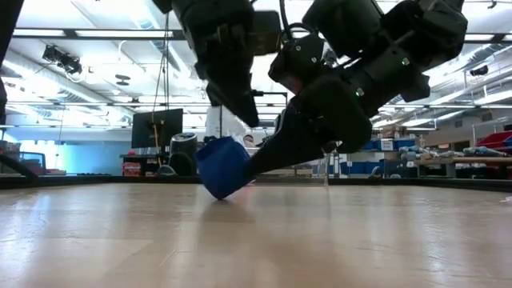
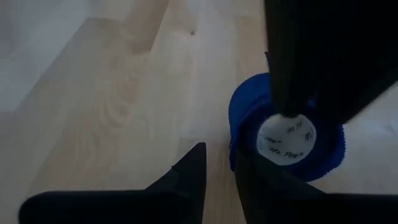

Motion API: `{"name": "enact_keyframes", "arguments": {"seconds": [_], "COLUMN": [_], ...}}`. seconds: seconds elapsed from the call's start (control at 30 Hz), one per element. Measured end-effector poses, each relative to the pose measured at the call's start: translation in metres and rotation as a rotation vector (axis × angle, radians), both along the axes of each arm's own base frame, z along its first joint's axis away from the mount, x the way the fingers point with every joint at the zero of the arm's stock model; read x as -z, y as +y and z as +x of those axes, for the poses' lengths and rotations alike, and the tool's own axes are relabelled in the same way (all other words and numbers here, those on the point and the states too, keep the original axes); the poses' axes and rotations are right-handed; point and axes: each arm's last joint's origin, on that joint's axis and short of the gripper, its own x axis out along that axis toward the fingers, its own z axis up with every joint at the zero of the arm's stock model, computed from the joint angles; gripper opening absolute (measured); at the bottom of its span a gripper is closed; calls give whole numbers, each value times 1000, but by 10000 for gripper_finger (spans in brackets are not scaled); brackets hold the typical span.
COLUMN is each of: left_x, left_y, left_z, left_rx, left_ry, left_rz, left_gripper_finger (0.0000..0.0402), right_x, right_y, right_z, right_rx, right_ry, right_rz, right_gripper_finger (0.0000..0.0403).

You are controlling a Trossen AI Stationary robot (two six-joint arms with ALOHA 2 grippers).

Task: Roll bandage
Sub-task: Roll the blue bandage, then put the rolled blue bandage into the transparent zip bag

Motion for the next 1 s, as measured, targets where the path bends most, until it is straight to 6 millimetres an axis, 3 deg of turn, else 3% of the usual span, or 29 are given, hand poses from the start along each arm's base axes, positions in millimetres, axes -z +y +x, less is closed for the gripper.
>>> {"name": "enact_keyframes", "arguments": {"seconds": [0.3, 0.57, 0.77, 1.0], "left_x": [-16, -34, -37, -19], "left_y": [2, -7, -21, -39], "left_z": [-10, -16, -15, -16], "left_rx": [9, 66, 121, 176], "left_ry": [8, -82, -146, -284], "left_rz": [52, 125, 125, 92], "left_gripper_finger": [50, 6, 5, 3], "right_x": [-7, -40, -71, -98], "right_y": [4, 9, 12, 27], "right_z": [0, -7, -25, -65], "right_rx": [5, -6, -13, -36], "right_ry": [-30, -99, -59, 79], "right_rz": [12, 25, 40, 41], "right_gripper_finger": [87, 117, 120, 97]}}
